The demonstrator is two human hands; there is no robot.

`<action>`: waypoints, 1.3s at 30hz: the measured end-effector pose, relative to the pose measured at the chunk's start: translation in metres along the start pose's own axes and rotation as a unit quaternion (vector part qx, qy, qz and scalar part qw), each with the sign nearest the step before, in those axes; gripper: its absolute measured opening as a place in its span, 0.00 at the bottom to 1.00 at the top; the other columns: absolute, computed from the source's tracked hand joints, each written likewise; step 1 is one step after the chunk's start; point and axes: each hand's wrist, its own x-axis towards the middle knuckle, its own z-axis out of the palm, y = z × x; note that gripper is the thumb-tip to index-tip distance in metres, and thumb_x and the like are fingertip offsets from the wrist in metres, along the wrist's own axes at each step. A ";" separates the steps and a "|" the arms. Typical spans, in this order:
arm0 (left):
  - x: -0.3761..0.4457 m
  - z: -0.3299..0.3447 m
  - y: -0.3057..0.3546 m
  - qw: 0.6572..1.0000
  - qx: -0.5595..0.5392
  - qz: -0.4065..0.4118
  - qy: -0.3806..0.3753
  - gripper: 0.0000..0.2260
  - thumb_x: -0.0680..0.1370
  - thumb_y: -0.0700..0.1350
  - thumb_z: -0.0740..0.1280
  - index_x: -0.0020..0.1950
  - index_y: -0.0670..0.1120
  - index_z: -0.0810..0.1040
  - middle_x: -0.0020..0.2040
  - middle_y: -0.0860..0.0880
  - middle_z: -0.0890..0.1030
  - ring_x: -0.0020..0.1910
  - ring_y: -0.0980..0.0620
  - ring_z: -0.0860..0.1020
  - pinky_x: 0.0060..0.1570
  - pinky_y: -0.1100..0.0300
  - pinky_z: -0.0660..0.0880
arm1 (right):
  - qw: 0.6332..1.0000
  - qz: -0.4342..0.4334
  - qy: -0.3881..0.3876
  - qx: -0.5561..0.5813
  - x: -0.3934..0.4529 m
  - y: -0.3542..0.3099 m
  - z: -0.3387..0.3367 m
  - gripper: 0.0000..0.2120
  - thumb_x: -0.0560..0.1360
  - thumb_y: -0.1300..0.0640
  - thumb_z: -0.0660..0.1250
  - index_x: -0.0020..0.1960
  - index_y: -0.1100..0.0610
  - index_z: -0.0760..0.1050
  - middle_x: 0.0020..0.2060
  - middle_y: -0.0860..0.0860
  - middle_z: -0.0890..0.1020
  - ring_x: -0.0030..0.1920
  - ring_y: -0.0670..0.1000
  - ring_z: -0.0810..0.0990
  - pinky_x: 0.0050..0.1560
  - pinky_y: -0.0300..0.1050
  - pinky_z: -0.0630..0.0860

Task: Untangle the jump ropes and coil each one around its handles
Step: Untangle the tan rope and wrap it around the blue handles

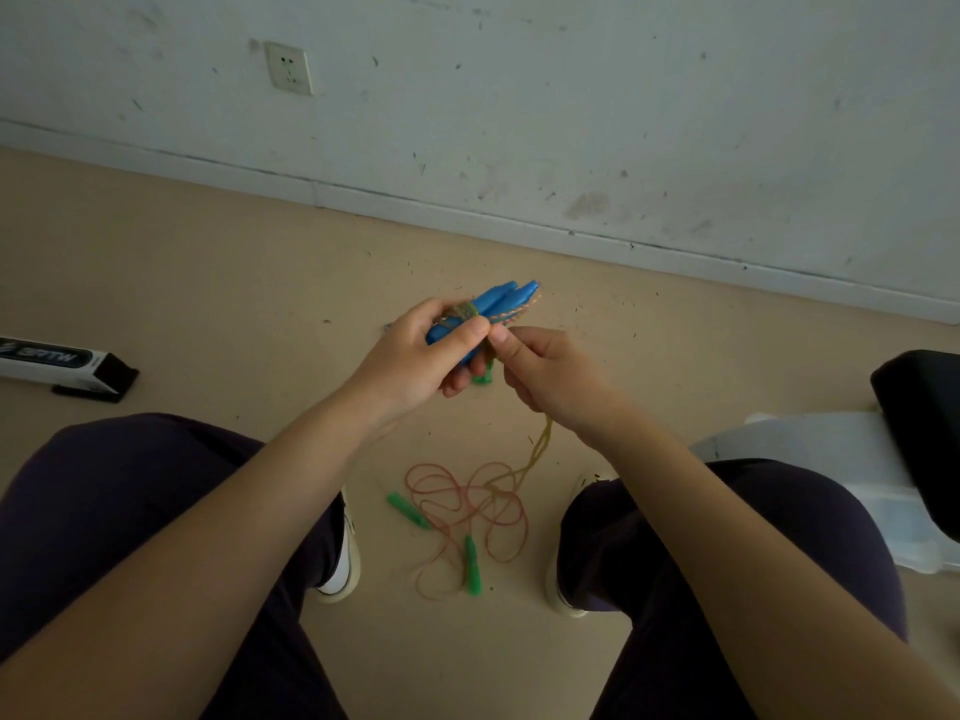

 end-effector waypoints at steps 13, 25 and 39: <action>0.000 -0.005 0.007 0.999 -0.014 -0.002 -0.041 0.08 0.82 0.40 0.64 0.60 0.49 0.77 0.32 0.45 0.75 0.25 0.48 0.71 0.26 0.60 0.69 | 0.998 0.012 0.022 0.066 -0.002 -0.002 0.001 0.17 0.80 0.47 0.62 0.39 0.58 0.72 0.24 0.46 0.69 0.23 0.45 0.63 0.24 0.36 0.62; -0.007 -0.009 0.011 0.986 0.016 -0.071 -0.151 0.15 0.79 0.52 0.67 0.65 0.52 0.73 0.44 0.40 0.84 0.31 0.44 0.79 0.30 0.56 0.76 | 1.000 -0.015 0.002 -0.023 -0.005 -0.004 -0.008 0.18 0.80 0.51 0.64 0.34 0.54 0.80 0.21 0.43 0.67 0.24 0.44 0.61 0.26 0.37 0.60; -0.002 -0.013 0.005 0.984 -0.002 -0.055 -0.169 0.21 0.76 0.53 0.67 0.69 0.56 0.71 0.35 0.47 0.77 0.27 0.50 0.73 0.26 0.59 0.71 | 0.997 0.010 0.029 0.073 -0.004 -0.005 -0.006 0.19 0.82 0.48 0.58 0.35 0.52 0.75 0.24 0.50 0.67 0.23 0.45 0.62 0.23 0.37 0.60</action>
